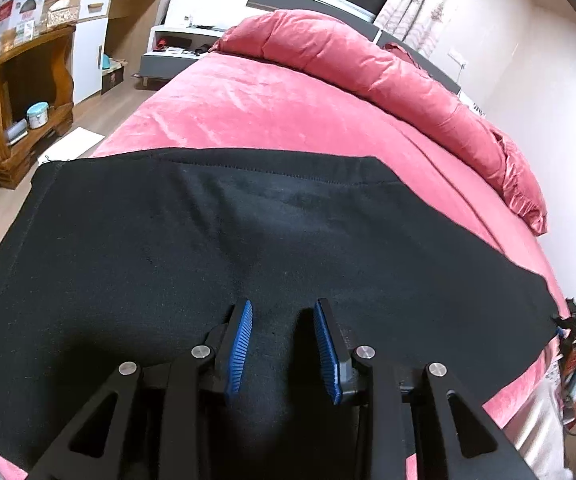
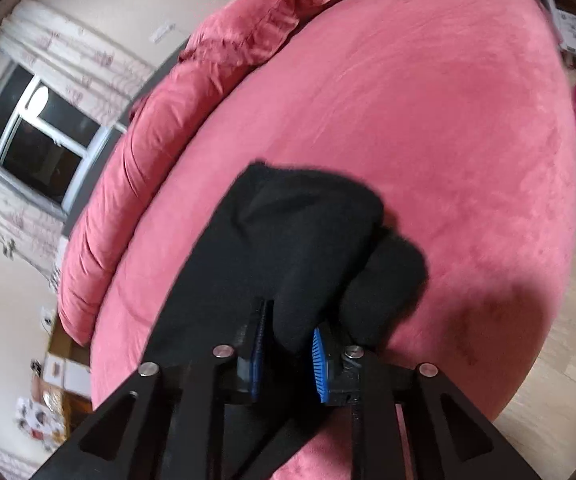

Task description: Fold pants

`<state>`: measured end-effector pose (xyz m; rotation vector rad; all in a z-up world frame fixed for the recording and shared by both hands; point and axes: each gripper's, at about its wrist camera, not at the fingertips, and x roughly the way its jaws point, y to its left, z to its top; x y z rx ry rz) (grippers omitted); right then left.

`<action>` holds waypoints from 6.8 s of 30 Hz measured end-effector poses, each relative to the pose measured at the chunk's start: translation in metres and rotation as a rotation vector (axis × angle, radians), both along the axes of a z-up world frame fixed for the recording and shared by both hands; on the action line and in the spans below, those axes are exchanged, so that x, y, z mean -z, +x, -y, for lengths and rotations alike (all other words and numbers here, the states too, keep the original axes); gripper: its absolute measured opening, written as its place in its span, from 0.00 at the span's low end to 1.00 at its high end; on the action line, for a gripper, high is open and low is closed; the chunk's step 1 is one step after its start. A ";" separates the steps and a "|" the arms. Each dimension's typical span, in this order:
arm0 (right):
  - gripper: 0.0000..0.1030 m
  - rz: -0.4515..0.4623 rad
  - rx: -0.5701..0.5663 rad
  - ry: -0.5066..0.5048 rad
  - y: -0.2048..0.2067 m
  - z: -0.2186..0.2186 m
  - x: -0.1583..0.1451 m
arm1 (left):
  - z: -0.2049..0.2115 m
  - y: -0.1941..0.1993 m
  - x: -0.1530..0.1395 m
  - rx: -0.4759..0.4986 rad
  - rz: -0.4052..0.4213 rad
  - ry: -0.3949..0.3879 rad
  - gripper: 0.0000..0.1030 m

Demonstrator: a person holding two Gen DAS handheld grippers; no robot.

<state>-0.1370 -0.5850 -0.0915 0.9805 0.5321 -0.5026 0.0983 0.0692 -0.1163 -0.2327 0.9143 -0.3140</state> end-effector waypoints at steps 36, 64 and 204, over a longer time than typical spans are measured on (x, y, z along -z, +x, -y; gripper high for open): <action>0.25 -0.318 -0.557 -0.358 0.173 -0.176 0.007 | -0.026 0.008 0.000 -0.109 0.011 -0.004 0.36; 0.45 -0.103 -0.598 -0.289 0.132 -0.240 -0.027 | 0.006 0.008 -0.019 -0.036 0.085 -0.006 0.37; 0.51 -0.098 -0.673 -0.670 0.121 -0.311 -0.056 | 0.059 -0.011 -0.038 0.196 0.031 -0.250 0.62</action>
